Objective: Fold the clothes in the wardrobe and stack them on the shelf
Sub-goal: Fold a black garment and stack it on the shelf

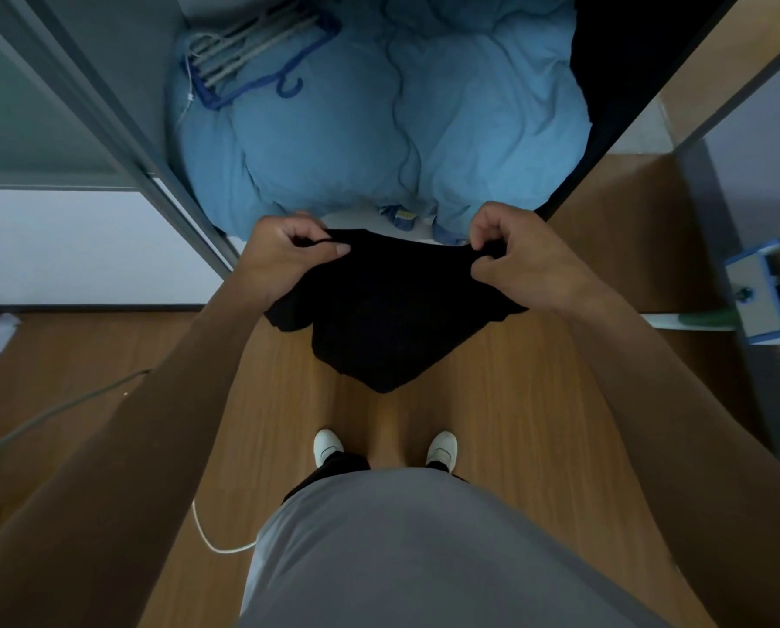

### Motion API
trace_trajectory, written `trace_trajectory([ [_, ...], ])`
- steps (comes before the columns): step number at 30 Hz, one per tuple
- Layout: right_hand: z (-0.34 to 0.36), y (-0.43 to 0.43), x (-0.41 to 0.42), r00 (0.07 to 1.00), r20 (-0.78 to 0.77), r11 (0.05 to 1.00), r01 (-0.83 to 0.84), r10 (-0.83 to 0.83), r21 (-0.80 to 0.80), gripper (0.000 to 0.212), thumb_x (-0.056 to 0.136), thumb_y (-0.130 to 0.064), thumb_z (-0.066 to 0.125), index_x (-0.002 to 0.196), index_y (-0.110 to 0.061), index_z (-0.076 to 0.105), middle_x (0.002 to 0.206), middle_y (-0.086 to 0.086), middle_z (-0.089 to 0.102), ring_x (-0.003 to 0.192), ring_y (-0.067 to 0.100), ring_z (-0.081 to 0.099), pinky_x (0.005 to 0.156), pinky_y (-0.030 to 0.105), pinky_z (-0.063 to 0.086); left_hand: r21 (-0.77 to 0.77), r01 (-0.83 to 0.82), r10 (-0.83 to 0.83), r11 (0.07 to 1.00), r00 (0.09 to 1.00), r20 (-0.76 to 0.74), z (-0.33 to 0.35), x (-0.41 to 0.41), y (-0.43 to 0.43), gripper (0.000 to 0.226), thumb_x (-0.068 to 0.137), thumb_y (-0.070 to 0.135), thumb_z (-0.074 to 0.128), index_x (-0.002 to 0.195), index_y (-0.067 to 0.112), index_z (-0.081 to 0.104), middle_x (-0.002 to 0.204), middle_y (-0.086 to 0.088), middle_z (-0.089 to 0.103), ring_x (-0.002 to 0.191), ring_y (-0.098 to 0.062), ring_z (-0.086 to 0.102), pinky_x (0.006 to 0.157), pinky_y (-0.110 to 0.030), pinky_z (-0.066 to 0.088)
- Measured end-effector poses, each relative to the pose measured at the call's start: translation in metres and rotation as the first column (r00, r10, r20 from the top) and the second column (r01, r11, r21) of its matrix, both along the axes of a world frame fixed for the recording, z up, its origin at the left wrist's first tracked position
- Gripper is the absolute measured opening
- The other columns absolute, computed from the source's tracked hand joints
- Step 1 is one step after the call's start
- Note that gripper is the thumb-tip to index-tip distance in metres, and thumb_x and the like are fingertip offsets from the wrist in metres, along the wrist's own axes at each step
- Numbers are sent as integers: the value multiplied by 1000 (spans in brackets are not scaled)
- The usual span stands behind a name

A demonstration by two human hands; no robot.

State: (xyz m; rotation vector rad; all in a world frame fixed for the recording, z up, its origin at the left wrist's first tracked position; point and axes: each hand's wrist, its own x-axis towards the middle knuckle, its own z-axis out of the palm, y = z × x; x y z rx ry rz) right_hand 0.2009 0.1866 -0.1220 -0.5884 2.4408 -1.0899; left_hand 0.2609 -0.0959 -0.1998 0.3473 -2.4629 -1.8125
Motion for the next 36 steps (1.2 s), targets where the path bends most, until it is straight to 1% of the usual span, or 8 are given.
trace_trajectory([
  [4, -3, -6, -2, 989, 111, 990, -105, 94, 97, 49, 85, 10, 53, 121, -22, 62, 89, -3, 62, 71, 3, 56, 61, 12, 45, -51, -12, 10, 999, 999, -41, 7, -6, 7, 17, 80, 16, 82, 74, 5, 71, 81, 3, 65, 73, -5, 61, 68, -16, 49],
  [8, -4, -18, 3, 999, 7, 992, -48, 48, 119, 35, 79, 17, 42, 77, -4, 70, 73, 1, 60, 62, 2, 51, 60, 19, 40, -89, -18, 16, 996, 1000, -24, 14, -11, 16, 19, 84, 18, 78, 72, 9, 67, 76, 0, 66, 68, -6, 60, 63, -19, 48],
  [11, -3, -25, 9, 989, 114, 992, 102, -94, -71, 46, 79, 13, 43, 52, -21, 56, 57, -3, 49, 48, 0, 45, 48, 17, 33, -180, 15, -8, 984, 999, 36, 16, -13, 17, 19, 86, 19, 75, 69, 15, 67, 65, 7, 64, 56, 1, 56, 55, -16, 45],
  [15, -6, -39, 19, 975, 204, 994, -96, 83, 54, 19, 87, -34, 64, 76, -20, 68, 71, -2, 66, 65, 9, 63, 61, 29, 45, -100, -18, 24, 995, 998, 53, 14, -14, 18, 21, 86, 18, 75, 66, 18, 67, 56, 13, 62, 50, 3, 54, 48, -14, 43],
  [17, -14, -45, 23, 980, 154, 969, -157, 128, 193, 37, 87, -53, 66, 85, -17, 70, 80, -1, 71, 74, 11, 67, 69, 33, 48, -49, -13, 16, 999, 998, 54, 13, -13, 21, 19, 85, 16, 75, 67, 17, 69, 57, 11, 63, 52, 0, 56, 49, -16, 44],
  [22, -11, -36, 15, 998, 49, 999, -40, 39, 3, 47, 99, -33, 60, 57, -19, 44, 56, -7, 45, 49, 1, 43, 52, 23, 32, -9, 116, -115, 993, 987, 109, 4, -4, 16, 11, 83, 19, 80, 80, 10, 75, 73, 0, 70, 65, -8, 62, 61, -22, 48],
  [32, -6, -40, 24, 977, 149, 982, -136, 154, -129, 40, 98, -23, 64, 83, 13, 62, 69, 9, 58, 64, 14, 52, 61, 28, 37, -58, 485, -420, 873, 807, 415, -62, 31, 25, 22, 84, 17, 76, 83, 37, 68, 81, 16, 73, 77, 5, 66, 70, -14, 47],
  [36, -2, -32, 17, 950, 225, 976, -202, 215, -81, 12, 96, -18, 65, 100, -23, 76, 99, 0, 77, 90, 9, 70, 82, 21, 52, -248, 444, -318, 861, 851, 418, -94, 40, 16, 22, 88, -3, 64, 77, 15, 70, 76, -2, 67, 66, -2, 55, 68, -20, 43],
])
